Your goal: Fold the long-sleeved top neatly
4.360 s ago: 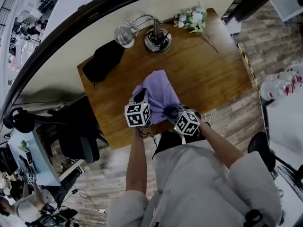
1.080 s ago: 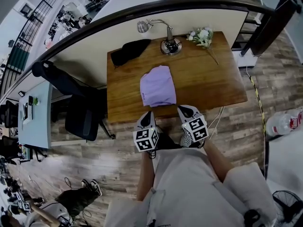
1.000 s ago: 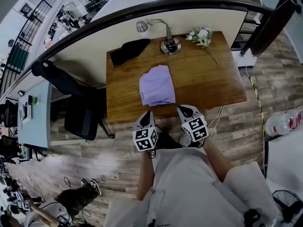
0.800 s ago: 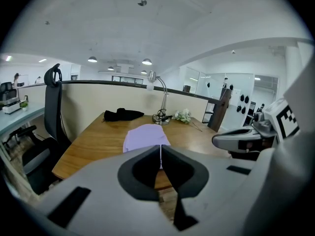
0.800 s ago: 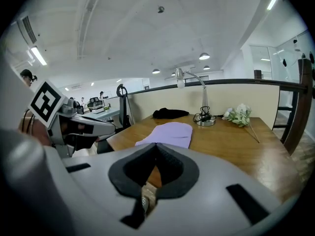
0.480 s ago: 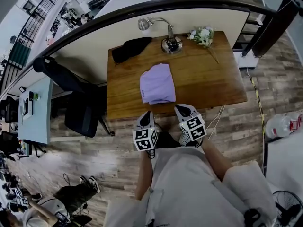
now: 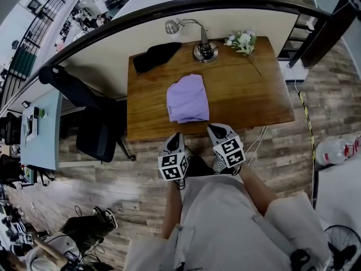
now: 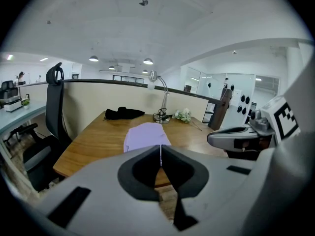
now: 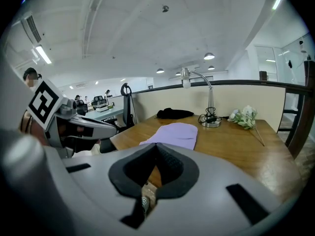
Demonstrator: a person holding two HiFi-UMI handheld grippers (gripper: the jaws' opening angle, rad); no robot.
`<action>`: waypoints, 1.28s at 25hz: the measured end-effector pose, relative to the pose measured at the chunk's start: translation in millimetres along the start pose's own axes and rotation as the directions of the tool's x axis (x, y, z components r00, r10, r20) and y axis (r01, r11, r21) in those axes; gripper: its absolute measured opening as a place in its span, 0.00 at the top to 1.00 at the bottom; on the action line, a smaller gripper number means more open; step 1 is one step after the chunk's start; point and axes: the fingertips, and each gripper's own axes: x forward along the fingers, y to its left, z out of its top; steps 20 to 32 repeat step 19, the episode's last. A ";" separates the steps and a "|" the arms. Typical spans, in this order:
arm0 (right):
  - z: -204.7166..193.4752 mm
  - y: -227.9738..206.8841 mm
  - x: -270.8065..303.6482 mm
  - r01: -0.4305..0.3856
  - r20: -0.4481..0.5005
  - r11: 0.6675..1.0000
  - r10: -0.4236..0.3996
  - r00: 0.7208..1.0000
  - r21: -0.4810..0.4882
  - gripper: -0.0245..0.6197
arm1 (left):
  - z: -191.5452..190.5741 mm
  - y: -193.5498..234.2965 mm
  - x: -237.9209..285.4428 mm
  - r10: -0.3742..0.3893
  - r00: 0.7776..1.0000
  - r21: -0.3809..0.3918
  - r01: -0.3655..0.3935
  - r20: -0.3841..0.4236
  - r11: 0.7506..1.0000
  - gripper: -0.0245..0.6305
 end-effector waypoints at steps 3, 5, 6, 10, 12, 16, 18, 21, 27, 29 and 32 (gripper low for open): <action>-1.0 -1.1 0.1 0.002 0.002 1.000 -0.002 1.000 0.002 0.95 | 0.3 0.3 0.9 -0.002 1.000 -0.003 0.002 0.005 1.000 0.93; -1.6 -2.2 0.4 0.003 0.006 1.000 -0.003 1.000 0.006 0.95 | -0.4 0.5 2.3 -0.003 1.000 -0.003 0.003 0.004 1.000 0.93; -1.4 -2.8 0.5 0.003 0.008 1.000 -0.003 1.000 0.007 0.95 | -0.3 0.3 2.8 -0.004 1.000 -0.002 0.004 0.003 1.000 0.93; -1.0 -5.6 -0.1 0.003 0.009 1.000 -0.003 1.000 0.012 0.95 | 1.6 -0.7 4.4 -0.005 1.000 0.000 0.005 0.008 1.000 0.93; -0.9 -6.0 -1.0 0.004 0.011 1.000 -0.004 1.000 0.011 0.95 | 4.8 -1.1 3.1 -0.006 1.000 -0.006 0.006 0.031 1.000 0.93; 0.7 -5.9 -2.6 0.008 0.016 1.000 -0.008 1.000 0.009 0.95 | 12.5 -1.9 -0.4 -0.011 0.998 -0.010 0.012 0.067 1.000 0.93; 2.0 -6.8 -2.1 0.011 0.019 1.000 -0.011 1.000 0.015 0.95 | 14.7 -1.9 -0.5 -0.013 0.997 -0.006 0.013 0.070 1.000 0.93; 2.8 -7.3 -1.8 0.012 0.021 1.000 -0.012 1.000 0.018 0.95 | 15.6 -1.8 -0.5 -0.013 0.997 -0.004 0.014 0.071 1.000 0.93; 2.8 -7.3 -1.8 0.012 0.021 1.000 -0.012 1.000 0.018 0.95 | 15.6 -1.8 -0.5 -0.013 0.997 -0.004 0.014 0.071 1.000 0.93; 2.8 -7.3 -1.8 0.012 0.021 1.000 -0.012 1.000 0.018 0.95 | 15.6 -1.8 -0.5 -0.013 0.997 -0.004 0.014 0.071 1.000 0.93; 2.8 -7.3 -1.8 0.012 0.021 1.000 -0.012 1.000 0.018 0.95 | 15.6 -1.8 -0.5 -0.013 0.997 -0.004 0.014 0.071 1.000 0.93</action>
